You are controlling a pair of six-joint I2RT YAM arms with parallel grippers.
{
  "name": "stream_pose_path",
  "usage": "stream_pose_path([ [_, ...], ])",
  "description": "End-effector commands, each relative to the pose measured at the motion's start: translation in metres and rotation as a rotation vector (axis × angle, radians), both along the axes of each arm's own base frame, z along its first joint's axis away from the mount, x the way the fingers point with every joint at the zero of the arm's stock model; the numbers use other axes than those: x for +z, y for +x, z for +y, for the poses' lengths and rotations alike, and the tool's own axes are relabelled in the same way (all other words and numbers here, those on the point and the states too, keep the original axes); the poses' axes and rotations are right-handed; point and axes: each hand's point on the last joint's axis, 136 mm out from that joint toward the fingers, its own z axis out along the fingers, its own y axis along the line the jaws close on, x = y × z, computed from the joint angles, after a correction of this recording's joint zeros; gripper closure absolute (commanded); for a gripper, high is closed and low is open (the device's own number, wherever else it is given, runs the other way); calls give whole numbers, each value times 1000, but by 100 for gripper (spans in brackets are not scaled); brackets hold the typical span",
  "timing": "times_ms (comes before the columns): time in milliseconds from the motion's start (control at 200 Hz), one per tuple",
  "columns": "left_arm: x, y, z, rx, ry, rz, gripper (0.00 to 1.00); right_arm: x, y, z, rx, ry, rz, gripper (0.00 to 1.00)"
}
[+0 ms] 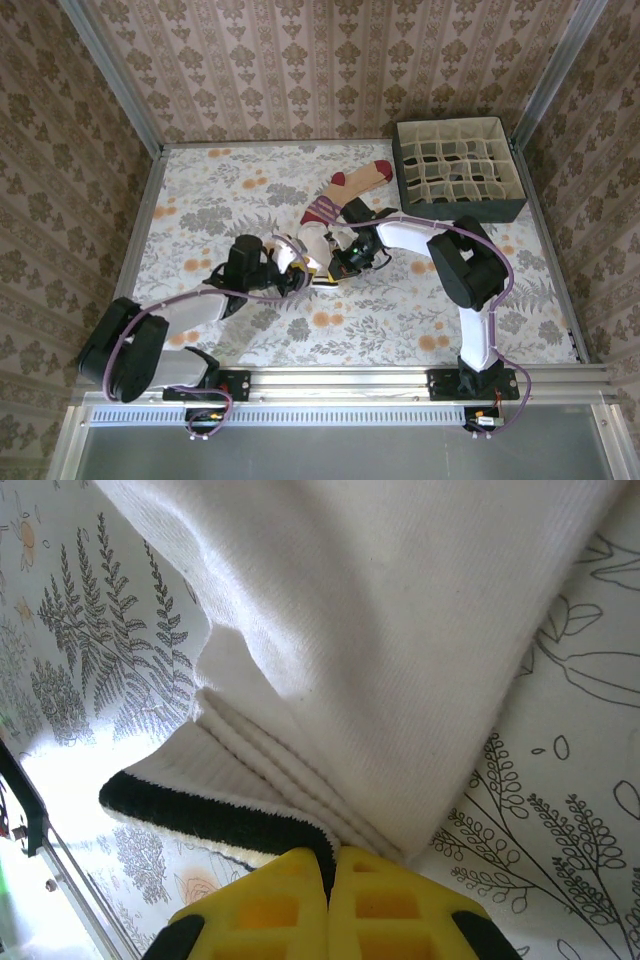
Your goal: Roll the socks
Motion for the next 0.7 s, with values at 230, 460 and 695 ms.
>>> stream_pose_path([
  [230,-38,-1,-14,-8,28,64,60,-32,-12,-32,-6,-163,62,96],
  [460,-50,-2,-15,-18,36,99,65,-27,-14,-28,-1,-130,62,95],
  [695,-57,-4,-18,-29,17,168,100,-21,-15,-21,-8,-80,70,76],
])
